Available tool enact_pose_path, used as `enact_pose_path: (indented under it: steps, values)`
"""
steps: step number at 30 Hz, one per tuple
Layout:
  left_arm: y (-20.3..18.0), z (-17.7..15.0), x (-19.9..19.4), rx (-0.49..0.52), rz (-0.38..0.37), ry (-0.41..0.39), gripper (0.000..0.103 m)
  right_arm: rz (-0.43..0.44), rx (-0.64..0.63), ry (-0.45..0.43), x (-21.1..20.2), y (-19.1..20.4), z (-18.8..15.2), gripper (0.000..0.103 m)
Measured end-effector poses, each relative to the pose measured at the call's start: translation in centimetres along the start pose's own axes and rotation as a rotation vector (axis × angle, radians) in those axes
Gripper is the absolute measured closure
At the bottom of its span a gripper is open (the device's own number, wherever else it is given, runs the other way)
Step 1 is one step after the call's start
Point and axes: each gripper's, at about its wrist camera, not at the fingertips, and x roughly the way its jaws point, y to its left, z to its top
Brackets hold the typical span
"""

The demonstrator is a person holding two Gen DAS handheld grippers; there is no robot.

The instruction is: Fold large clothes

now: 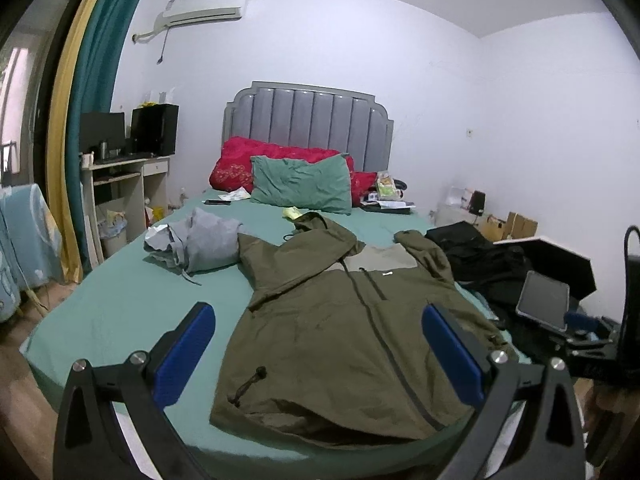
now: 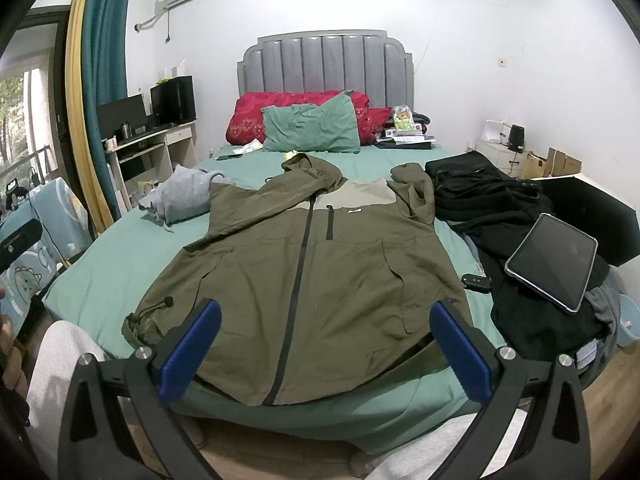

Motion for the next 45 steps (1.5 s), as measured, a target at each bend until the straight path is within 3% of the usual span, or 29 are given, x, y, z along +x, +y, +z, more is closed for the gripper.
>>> enact_pose_path:
  steps: [17,45]
  values:
    - [-0.74,-0.29,-0.20,0.013,0.036,0.000,0.000,-0.002,0.002,-0.010,-0.45,-0.12,0.18,0.000]
    - [-0.68,-0.13,-0.73,0.017,0.023,-0.004,0.000,-0.011,0.012,-0.022,-0.94,-0.28,0.17,0.000]
